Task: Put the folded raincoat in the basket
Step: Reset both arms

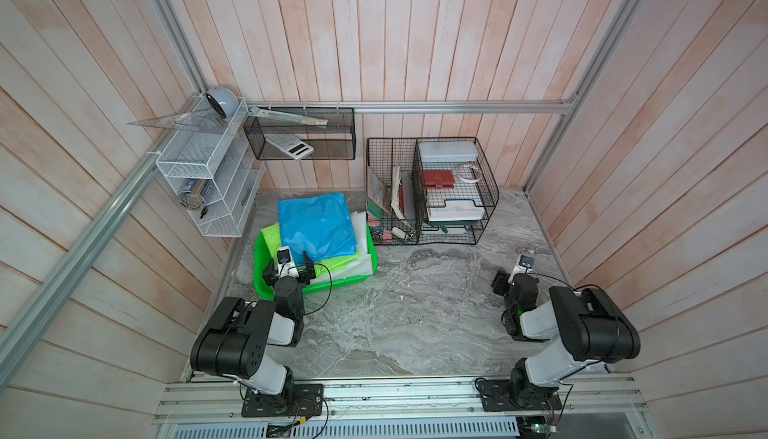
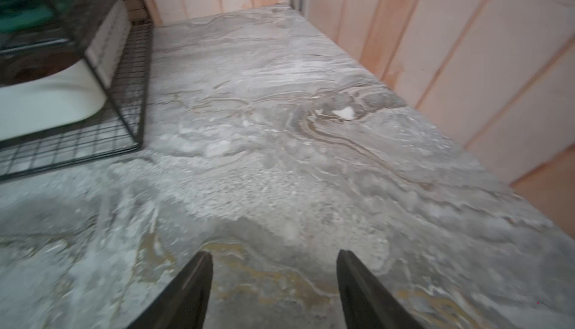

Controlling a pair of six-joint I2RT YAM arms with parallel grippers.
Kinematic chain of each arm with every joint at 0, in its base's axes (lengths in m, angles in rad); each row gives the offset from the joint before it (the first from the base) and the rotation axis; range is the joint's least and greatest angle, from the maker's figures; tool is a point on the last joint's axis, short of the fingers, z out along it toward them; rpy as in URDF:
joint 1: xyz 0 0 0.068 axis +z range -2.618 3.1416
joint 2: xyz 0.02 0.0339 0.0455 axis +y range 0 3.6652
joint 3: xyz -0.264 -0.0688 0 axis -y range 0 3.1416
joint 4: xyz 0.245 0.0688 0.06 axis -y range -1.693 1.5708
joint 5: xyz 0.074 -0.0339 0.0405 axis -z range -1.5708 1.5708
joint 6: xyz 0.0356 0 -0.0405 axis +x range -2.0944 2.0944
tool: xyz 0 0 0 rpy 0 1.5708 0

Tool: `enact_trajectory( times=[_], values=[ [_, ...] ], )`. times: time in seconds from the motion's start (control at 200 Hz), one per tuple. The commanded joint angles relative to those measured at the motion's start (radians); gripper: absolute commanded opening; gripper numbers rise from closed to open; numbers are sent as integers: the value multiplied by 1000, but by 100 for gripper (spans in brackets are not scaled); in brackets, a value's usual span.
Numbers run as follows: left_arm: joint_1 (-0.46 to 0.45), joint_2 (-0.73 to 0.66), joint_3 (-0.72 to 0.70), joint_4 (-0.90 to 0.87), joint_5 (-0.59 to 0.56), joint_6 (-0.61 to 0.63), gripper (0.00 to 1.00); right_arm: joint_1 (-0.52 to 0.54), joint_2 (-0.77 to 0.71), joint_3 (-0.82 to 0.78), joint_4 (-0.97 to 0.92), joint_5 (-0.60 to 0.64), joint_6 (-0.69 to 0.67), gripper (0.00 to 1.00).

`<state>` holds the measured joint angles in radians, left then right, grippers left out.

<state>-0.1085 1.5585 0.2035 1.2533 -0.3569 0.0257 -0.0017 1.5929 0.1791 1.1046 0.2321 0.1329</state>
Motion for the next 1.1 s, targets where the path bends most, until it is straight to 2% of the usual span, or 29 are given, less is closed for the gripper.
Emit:
enact_trajectory(
  times=[0.0, 0.05, 0.07, 0.095, 0.18, 1.095],
  values=[
    [14, 6, 55, -105, 52, -14, 100, 23, -31, 107, -12, -49, -70, 71],
    [25, 23, 96, -143, 20, -33, 100, 9, -34, 148, -94, -62, -59, 81],
    [29, 15, 117, -199, 3, -49, 100, 6, -41, 155, -116, -73, -55, 95],
    [44, 4, 145, -272, -4, -75, 100, 0, -44, 157, -124, -88, -51, 98],
    [93, 6, 166, -312, 26, -126, 100, -26, -32, 161, -114, -116, -29, 98],
    [93, 3, 161, -311, 28, -125, 100, -29, -36, 169, -134, -136, -33, 98]
  ],
)
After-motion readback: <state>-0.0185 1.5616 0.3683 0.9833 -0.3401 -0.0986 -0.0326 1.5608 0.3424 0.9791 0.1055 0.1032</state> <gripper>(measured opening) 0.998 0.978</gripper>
